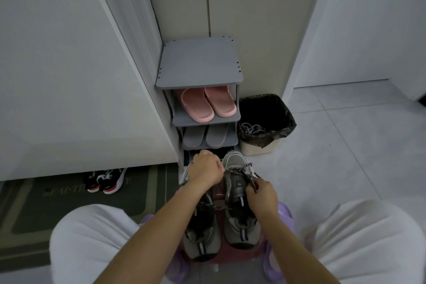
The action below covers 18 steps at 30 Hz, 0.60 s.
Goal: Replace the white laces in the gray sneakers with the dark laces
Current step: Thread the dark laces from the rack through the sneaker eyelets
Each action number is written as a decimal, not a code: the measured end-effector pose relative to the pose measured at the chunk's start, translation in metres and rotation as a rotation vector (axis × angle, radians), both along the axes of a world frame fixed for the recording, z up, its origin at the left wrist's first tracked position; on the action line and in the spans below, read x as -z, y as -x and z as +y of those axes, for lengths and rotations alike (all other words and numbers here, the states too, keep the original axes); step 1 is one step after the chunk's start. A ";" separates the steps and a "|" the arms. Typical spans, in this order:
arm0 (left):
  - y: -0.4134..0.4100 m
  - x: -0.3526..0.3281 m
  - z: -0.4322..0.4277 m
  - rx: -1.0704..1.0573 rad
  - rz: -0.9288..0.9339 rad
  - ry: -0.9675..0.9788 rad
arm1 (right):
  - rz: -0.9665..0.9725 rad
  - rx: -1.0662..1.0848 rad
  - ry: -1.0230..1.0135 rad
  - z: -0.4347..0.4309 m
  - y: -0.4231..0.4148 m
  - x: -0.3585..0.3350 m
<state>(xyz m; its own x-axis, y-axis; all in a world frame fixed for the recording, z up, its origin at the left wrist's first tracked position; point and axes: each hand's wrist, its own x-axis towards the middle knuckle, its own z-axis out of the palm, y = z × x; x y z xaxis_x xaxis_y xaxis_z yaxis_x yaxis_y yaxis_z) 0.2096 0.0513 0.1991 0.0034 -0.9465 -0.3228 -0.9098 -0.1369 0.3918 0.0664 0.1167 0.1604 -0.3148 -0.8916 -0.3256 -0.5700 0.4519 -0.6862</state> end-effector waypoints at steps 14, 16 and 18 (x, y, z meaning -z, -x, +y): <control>-0.096 0.002 0.045 -0.176 -0.005 -0.188 | -0.118 0.065 -0.089 -0.009 0.002 -0.002; -0.082 -0.004 0.043 -0.088 -0.213 -0.057 | -0.128 0.074 -0.070 -0.008 0.002 -0.002; -0.064 -0.010 0.040 -0.029 -0.261 0.059 | -0.135 0.083 -0.048 -0.007 0.002 0.000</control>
